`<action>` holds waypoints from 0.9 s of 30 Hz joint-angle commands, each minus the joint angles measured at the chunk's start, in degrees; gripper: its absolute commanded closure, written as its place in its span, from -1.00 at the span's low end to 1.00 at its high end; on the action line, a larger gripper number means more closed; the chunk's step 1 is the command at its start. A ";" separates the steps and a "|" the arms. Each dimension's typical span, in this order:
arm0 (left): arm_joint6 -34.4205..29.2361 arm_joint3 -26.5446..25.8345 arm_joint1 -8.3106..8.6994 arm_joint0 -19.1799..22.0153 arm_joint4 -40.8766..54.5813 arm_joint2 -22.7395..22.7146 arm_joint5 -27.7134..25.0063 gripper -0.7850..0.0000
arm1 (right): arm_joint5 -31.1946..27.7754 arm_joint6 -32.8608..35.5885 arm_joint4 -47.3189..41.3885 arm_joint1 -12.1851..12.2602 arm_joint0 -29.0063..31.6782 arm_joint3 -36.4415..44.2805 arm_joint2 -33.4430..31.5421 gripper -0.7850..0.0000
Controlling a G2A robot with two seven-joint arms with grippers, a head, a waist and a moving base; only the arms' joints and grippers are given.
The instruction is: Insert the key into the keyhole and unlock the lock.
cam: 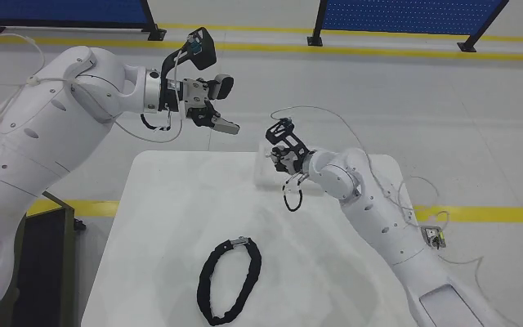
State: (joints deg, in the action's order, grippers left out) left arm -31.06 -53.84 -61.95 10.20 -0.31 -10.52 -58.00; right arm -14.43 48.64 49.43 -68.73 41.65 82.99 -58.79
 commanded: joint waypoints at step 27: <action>0.00 0.00 0.00 0.00 0.00 0.00 0.00 -1.00 | -25.90 15.31 -42.33 10.41 22.08 17.34 -33.86 1.00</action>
State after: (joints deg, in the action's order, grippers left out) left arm -31.06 -53.84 -61.95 10.20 -0.31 -10.52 -58.00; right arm -40.34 63.95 7.26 -58.54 63.29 100.17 -92.10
